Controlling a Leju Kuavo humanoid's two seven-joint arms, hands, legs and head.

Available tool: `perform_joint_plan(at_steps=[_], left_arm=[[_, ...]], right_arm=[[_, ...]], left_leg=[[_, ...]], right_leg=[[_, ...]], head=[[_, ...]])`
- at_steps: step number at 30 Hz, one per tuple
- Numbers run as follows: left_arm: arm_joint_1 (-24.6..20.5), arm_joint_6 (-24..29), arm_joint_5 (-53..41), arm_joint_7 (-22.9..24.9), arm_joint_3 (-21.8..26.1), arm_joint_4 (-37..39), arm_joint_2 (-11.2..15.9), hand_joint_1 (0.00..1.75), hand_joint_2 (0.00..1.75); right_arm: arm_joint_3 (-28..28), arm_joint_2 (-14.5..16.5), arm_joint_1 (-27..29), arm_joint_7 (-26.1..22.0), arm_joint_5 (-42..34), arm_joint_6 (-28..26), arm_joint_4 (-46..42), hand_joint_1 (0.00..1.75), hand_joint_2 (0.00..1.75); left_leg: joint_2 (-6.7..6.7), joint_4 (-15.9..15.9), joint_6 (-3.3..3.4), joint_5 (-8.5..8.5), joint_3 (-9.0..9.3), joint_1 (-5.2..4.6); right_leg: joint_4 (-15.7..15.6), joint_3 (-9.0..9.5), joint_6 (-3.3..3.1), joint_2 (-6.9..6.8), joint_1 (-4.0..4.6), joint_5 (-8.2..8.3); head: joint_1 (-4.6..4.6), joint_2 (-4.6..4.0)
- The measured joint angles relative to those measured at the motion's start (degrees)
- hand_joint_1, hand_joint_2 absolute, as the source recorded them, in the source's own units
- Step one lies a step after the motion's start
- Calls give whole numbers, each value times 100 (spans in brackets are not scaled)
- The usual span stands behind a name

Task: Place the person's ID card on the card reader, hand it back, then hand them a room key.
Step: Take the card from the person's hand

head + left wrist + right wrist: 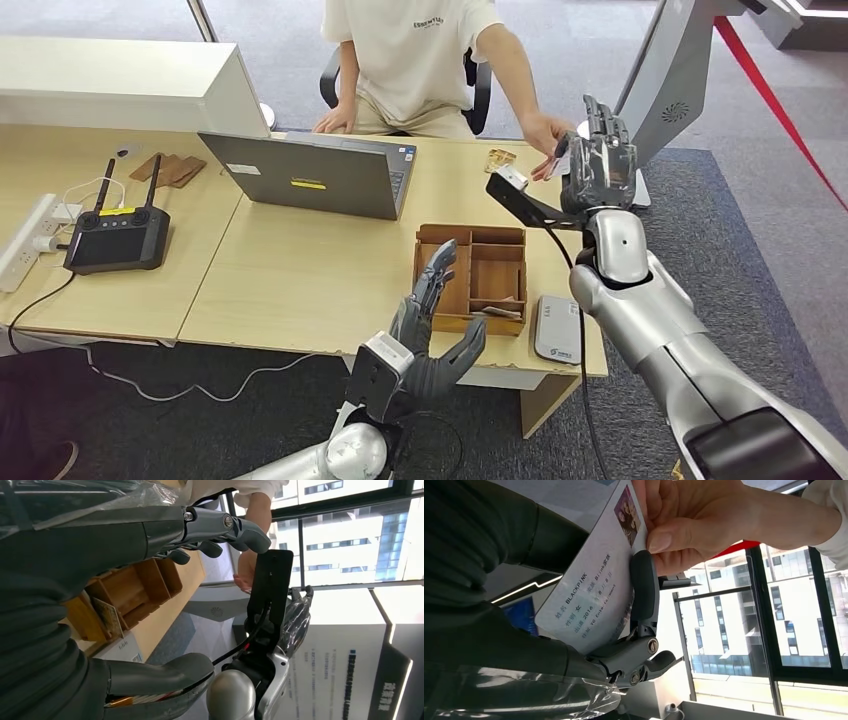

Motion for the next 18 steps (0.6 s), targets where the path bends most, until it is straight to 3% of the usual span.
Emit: perform_joint_plan(at_steps=[6, 11, 18], left_arm=[[1, 9, -55, 7, 0, 4, 0, 0, 175], [68, 23, -388, 184, 49, -5, 4, 0, 175], [408, 27, -1116, 589, 340, -146, 56, 0, 175]], right_arm=[[-29, 30, 2, -155, -199, -139, 24, 175, 175], [-166, 24, 106, -462, -845, -277, -115, 175, 175], [-361, -250, 648, -408, -1303, -53, -757, 175, 175]], left_leg=[[0, 0, 0, 0, 0, 0], [0, 0, 0, 0, 1, 0], [0, 1, 0, 0, 0, 0]], right_leg=[[0, 0, 0, 0, 0, 0], [0, 1, 0, 0, 0, 0], [-3, 1, 0, 0, 0, 0]], head=[[0, 0], [1, 0], [0, 0]])
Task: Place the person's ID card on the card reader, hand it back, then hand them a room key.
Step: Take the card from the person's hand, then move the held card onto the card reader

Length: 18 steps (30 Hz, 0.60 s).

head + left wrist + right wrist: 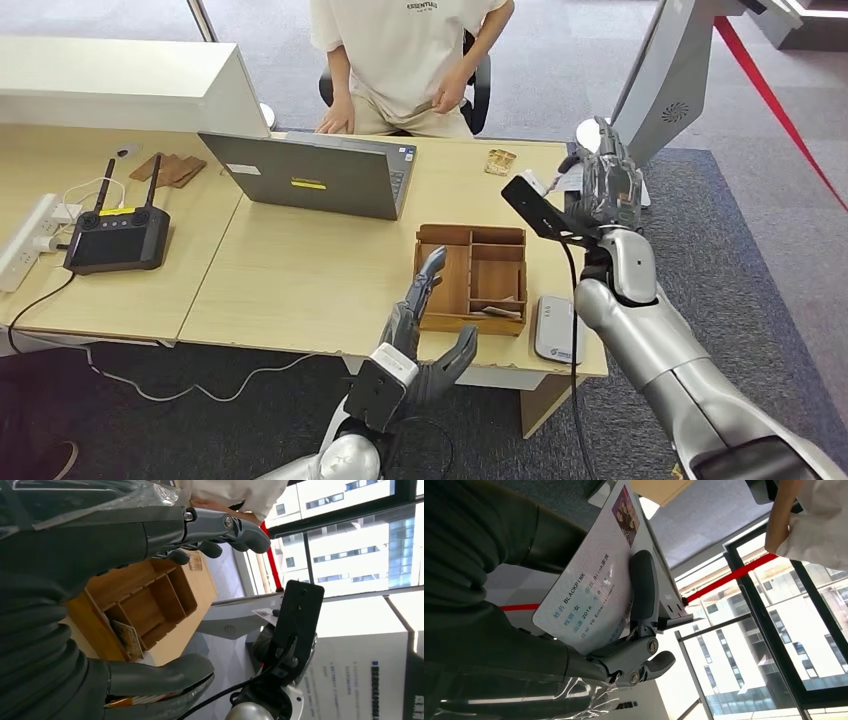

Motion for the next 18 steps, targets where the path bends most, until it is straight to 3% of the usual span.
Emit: perform_joint_plan(at_steps=[10, 18], left_arm=[[484, 1, -718, 254, 468, -301, 82, 0, 175], [813, 1, -1038, 300, 899, -595, 106, 0, 175]], right_arm=[[-206, -558, 637, 146, 14, 334, -884, 175, 175], [-218, -765, 894, 143, -11, 401, -1190, 175, 175]], left_leg=[[1, 0, 0, 0, 0, 0], [0, 0, 0, 0, 0, 0]], right_leg=[[0, 1, 0, 0, -1, 0], [1, 1, 0, 0, 0, 0]], head=[[0, 0], [1, 0]])
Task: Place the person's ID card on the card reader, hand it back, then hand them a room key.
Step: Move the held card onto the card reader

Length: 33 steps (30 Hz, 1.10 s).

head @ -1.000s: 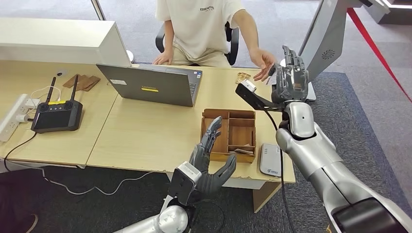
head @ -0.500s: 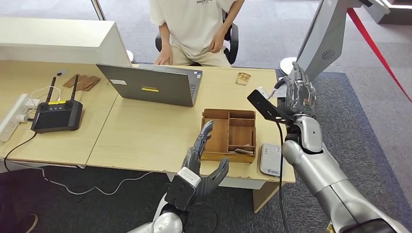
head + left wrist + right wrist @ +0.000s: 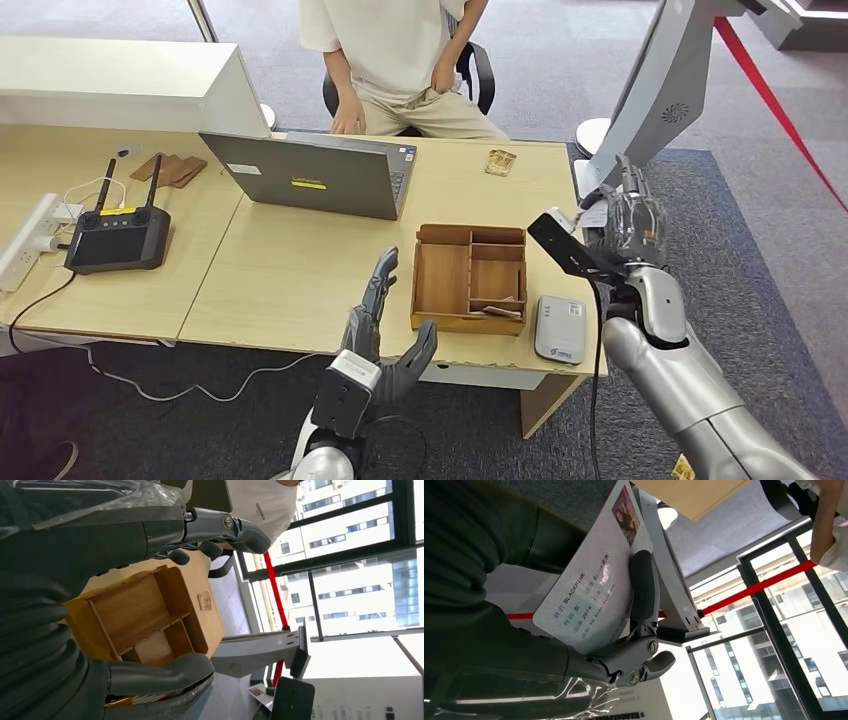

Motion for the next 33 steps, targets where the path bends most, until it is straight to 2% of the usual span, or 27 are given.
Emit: perform_joint_plan(at_steps=[16, 33], left_arm=[[240, 0, -132, 139, 376, -352, 70, 0, 175], [446, 0, -277, 161, 546, -526, 104, 0, 175]], right_arm=[[64, -66, 224, -46, 22, 461, 103, 175, 175], [170, 84, 333, -305, -226, 278, 1383, 175, 175]], left_leg=[[-1, 0, 0, 0, -2, 0], [-1, 0, 0, 0, -2, 0]], right_leg=[[0, 1, 0, 0, 0, 0], [0, 0, 0, 0, 0, 0]], head=[[-1, 0], [-1, -1]])
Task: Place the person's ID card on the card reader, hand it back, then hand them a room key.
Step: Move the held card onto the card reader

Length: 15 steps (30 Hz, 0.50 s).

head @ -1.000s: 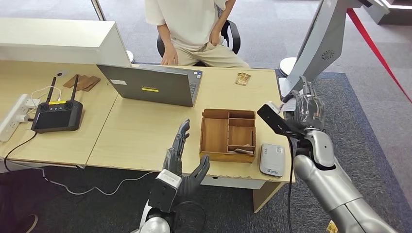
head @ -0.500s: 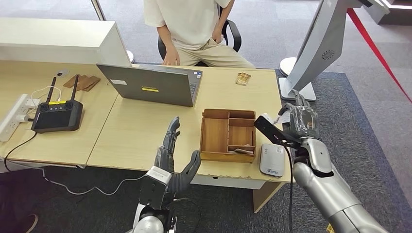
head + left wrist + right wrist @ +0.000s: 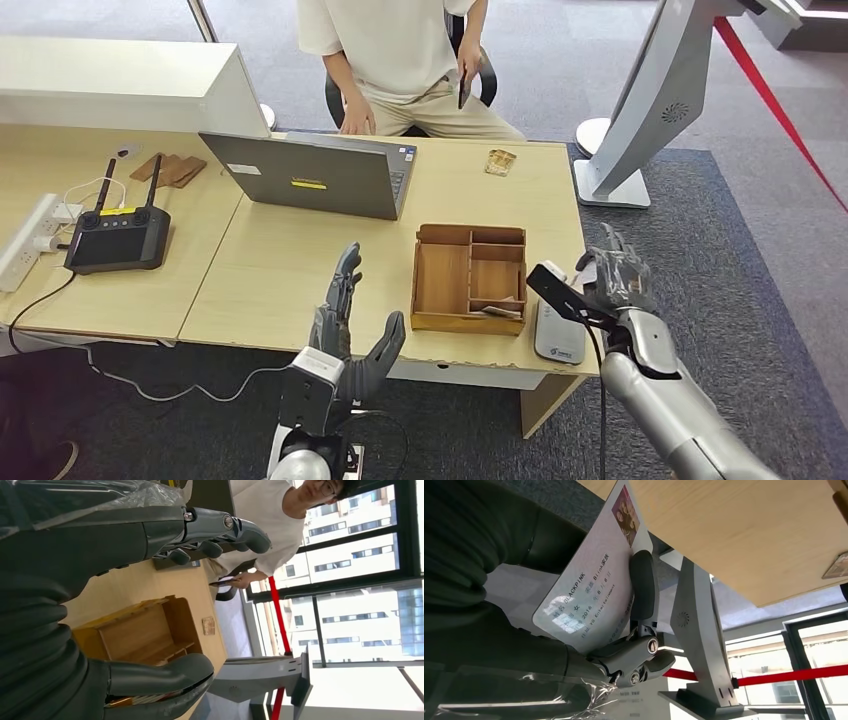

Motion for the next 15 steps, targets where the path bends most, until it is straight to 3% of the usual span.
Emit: perform_joint_plan(at_steps=[15], left_arm=[[153, 0, -168, 66, 148, -97, 4, 0, 175]], right_arm=[[13, 173, 73, -139, -57, -48, 409, 175, 175]], left_leg=[[0, -1, 0, 0, -2, 0]], right_leg=[[-1, -2, 0, 0, 0, 0]], head=[[1, 1]])
